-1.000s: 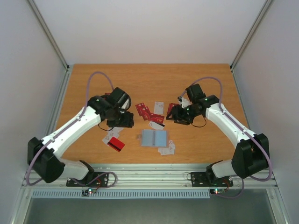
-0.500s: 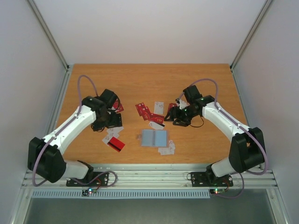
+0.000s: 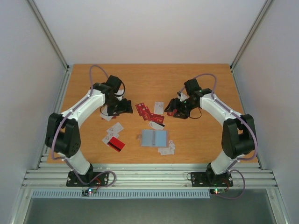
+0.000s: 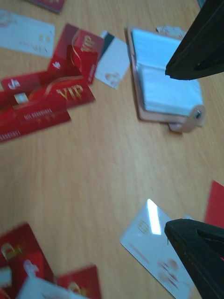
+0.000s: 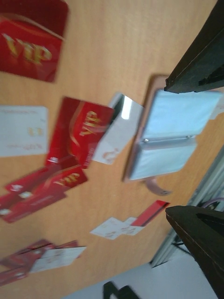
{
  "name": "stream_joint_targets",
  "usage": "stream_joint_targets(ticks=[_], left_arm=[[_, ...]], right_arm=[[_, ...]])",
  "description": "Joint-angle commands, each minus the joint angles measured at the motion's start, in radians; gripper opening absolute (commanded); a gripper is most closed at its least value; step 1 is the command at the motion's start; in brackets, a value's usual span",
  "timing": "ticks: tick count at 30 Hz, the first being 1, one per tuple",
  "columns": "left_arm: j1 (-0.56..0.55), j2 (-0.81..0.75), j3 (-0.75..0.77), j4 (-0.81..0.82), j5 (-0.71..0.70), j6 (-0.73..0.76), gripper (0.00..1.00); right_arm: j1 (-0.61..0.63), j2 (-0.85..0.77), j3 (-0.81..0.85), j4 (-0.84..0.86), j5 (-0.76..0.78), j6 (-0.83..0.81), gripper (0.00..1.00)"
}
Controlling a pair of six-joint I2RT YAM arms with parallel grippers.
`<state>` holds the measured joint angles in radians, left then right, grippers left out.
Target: Put the credit cards into the card holder
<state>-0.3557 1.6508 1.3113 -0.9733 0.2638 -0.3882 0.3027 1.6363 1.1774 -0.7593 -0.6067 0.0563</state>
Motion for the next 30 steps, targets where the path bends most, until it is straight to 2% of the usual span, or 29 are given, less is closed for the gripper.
stream_joint_targets(ticks=[1,10,18,30], left_arm=[[-0.021,0.111,0.092,0.122,0.136,-0.011,0.82],[-0.107,0.389,0.365,0.208,0.243,-0.051,0.77],[-0.187,0.614,0.591,0.285,0.332,-0.092,0.75],[-0.247,0.810,0.746,0.300,0.369,-0.124,0.71]], right_arm=[[-0.089,0.066,0.063,0.032,-0.022,0.013,0.67],[-0.207,0.224,0.127,0.048,-0.049,-0.015,0.66],[-0.223,0.319,0.162,0.066,-0.072,-0.036,0.63],[-0.223,0.422,0.219,0.061,-0.079,-0.079,0.59]])
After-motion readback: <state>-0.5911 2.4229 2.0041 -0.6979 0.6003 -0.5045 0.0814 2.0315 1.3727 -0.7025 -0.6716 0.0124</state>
